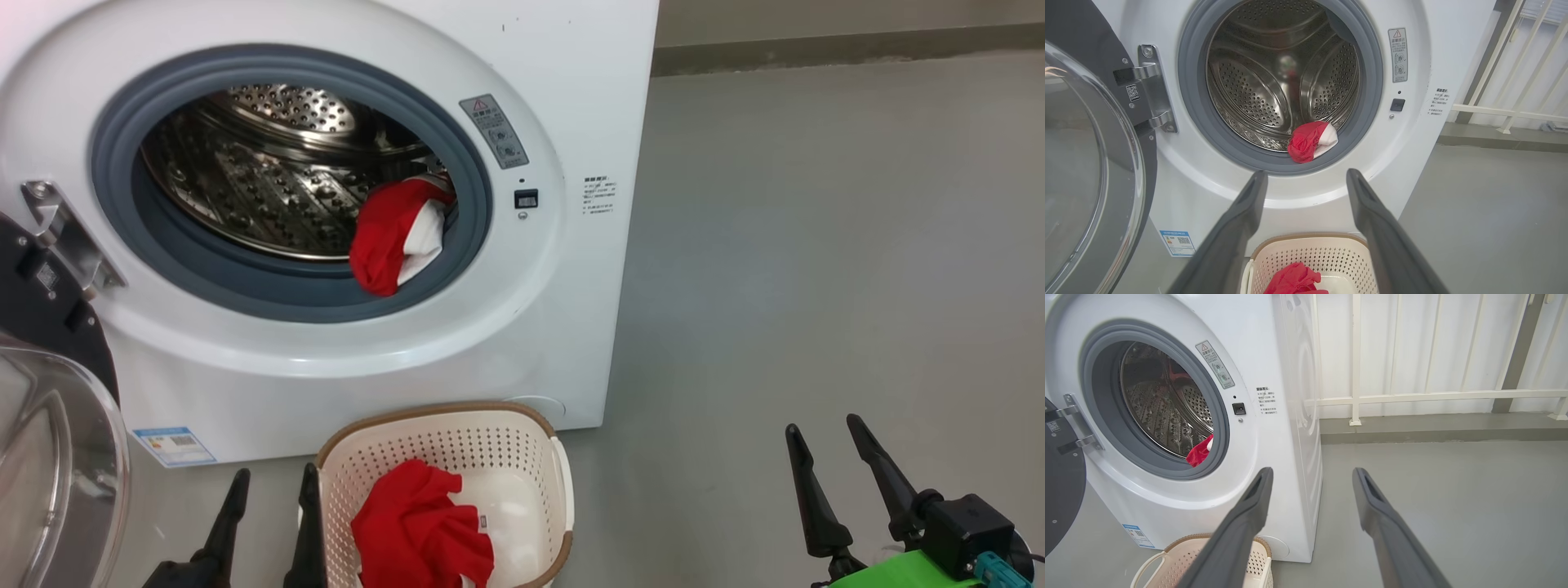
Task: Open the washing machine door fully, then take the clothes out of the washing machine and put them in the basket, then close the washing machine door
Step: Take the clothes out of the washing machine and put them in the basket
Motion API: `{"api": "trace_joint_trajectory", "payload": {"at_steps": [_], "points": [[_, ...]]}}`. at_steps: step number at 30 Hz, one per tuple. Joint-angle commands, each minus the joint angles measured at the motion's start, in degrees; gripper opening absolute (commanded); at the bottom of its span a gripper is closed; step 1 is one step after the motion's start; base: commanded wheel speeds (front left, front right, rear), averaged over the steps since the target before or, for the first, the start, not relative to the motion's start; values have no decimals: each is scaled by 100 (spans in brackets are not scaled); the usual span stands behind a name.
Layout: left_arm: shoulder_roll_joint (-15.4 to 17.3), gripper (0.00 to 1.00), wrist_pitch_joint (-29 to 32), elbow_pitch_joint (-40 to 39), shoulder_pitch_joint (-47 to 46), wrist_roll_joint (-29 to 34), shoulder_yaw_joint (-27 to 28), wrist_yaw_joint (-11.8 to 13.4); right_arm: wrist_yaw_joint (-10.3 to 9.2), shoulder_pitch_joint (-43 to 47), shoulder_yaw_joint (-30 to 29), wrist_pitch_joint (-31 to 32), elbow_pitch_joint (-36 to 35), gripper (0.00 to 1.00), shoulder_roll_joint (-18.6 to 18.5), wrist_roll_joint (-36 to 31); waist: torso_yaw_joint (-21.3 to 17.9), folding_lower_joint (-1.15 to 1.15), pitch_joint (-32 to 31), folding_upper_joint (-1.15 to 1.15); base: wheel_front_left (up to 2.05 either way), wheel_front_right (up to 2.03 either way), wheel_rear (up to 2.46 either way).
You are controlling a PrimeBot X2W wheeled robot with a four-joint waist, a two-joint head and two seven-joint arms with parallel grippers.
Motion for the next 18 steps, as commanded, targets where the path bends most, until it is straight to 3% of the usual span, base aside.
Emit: {"api": "trace_joint_trajectory", "payload": {"at_steps": [1,9,18], "points": [[102,100,5,-199,-155,-43,158,42,28,-209,124,-36,-163,100,-63,-13,33,0,77,0,0,0,0],[168,100,18,-221,-494,-93,129,-26,28,-418,187,-36,-238,100,-63,-55,115,0,545,0,0,0,0],[326,100,-5,46,-1638,-50,122,-89,28,-860,374,-36,-285,100,-63,-58,154,0,1342,0,0,0,0]]}}
